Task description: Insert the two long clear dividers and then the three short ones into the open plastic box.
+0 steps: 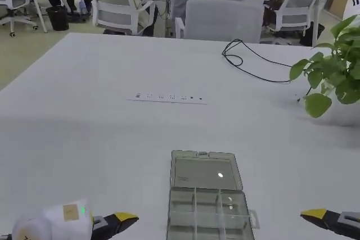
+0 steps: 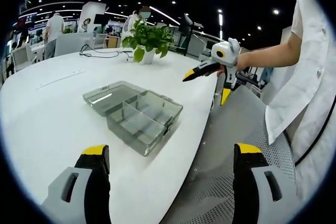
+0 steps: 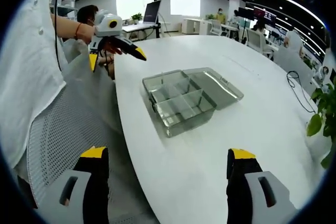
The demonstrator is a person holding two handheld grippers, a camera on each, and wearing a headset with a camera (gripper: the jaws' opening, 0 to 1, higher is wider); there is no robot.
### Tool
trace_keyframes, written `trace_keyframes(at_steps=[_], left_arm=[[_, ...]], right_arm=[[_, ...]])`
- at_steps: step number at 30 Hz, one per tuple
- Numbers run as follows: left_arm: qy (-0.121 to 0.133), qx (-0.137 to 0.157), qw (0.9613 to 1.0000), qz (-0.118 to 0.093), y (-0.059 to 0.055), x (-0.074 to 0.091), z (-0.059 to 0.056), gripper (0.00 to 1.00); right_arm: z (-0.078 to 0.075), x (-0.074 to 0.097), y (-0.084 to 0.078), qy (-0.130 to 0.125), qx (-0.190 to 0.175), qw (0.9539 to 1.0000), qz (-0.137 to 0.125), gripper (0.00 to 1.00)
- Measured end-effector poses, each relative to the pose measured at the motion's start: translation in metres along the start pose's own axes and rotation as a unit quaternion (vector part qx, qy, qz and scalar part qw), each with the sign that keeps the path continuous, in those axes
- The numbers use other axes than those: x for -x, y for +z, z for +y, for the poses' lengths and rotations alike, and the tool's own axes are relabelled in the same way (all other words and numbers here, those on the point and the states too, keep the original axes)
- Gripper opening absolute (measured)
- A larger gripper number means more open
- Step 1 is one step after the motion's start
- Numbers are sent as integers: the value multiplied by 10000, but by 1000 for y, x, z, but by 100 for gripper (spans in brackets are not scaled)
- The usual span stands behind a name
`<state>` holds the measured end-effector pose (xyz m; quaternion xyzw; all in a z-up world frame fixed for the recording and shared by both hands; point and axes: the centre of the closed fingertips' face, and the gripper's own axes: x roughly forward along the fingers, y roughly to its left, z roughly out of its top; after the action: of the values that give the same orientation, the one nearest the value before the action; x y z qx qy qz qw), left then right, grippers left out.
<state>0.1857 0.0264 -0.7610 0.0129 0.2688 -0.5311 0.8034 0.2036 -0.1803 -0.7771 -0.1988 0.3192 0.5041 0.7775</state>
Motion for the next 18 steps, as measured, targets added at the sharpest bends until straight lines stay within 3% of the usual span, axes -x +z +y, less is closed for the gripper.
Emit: trace_keyframes(at_steps=[18], left_arm=[[7, -1, 10000, 19, -1, 0, 0, 100]], right_arm=[[-1, -2, 0, 38, 68, 10000, 38, 94]])
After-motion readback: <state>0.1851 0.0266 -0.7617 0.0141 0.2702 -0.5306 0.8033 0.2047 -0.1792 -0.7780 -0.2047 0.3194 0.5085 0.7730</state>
